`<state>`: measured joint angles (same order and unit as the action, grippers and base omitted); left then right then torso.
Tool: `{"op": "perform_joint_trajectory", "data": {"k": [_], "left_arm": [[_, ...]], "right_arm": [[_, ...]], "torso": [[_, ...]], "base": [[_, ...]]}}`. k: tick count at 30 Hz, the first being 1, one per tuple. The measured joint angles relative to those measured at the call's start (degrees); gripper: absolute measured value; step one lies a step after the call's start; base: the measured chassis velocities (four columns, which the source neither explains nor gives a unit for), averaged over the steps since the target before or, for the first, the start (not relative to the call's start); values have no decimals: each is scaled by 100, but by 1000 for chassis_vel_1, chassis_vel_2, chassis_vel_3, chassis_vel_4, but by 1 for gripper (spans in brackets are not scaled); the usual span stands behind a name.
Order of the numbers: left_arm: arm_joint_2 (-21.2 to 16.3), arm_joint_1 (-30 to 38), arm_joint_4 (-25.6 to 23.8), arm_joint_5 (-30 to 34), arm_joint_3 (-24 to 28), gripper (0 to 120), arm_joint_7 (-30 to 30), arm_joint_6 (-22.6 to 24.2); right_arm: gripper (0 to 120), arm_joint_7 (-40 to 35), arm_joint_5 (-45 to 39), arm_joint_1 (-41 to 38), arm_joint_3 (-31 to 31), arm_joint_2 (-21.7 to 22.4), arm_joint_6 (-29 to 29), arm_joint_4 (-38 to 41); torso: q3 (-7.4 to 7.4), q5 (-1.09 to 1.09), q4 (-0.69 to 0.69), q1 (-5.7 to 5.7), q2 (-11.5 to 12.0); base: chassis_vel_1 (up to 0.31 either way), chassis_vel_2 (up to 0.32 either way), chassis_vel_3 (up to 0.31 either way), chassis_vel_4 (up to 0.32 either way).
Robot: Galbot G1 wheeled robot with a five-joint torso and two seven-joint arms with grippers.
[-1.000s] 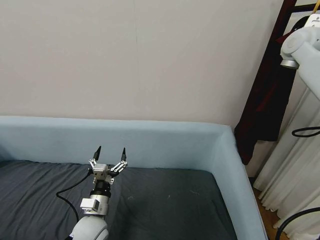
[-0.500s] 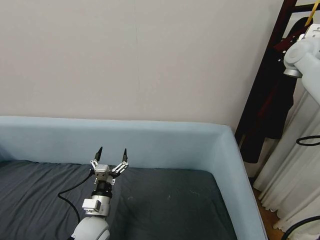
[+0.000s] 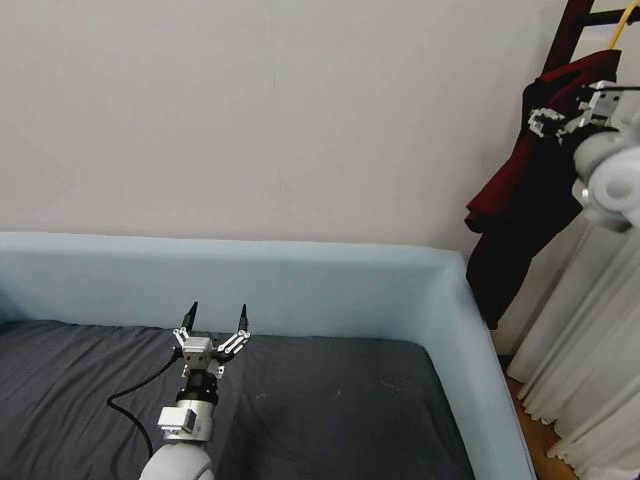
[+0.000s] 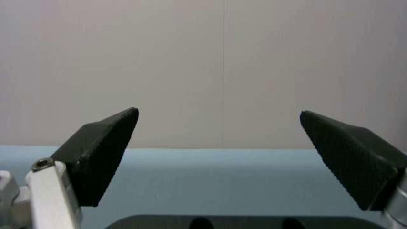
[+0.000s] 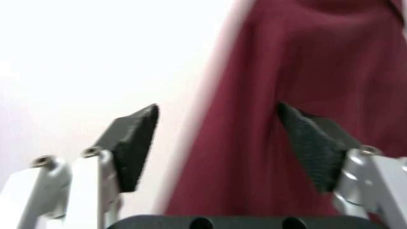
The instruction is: Pick up the clothes from the sofa and hang them on the clothes hanger.
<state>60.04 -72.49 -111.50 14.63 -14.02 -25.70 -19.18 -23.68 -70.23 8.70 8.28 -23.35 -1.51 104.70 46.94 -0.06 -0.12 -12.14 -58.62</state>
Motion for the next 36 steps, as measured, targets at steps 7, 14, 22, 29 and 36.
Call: {"op": "perform_joint_trajectory", "data": {"k": [7,14,22,29,36], "left_arm": [[568,-530,-357,161,-508,100,216,-137],[1077,-741,-373,26,-575,100,320,-180],[1657,-1186,-487,-284,-747,100,607,-282],[2570,-1476,-307,-589,-1035,100,1205,-1072],[2877,-1722,-620,-875,-968,100,1236,-912]], "right_arm": [[100,1148,1366,1816,-259,-431,1636,428],[100,1616,2256,3380,-712,-1299,2348,197],[100,1949,3693,5365,-1948,-2408,2699,-77],[100,2455,4952,6985,-3520,-3970,2824,176],[100,2258,5430,7885,-4000,-4812,2574,928]], "torso": [[2,2,12,0,1],[2,2,5,0,1],[2,1,4,0,2],[1,2,4,0,2],[1,0,6,0,1]], "base": [[0,0,0,0],[0,0,0,0],[0,0,0,0],[0,0,0,0],[0,0,0,0]]}}
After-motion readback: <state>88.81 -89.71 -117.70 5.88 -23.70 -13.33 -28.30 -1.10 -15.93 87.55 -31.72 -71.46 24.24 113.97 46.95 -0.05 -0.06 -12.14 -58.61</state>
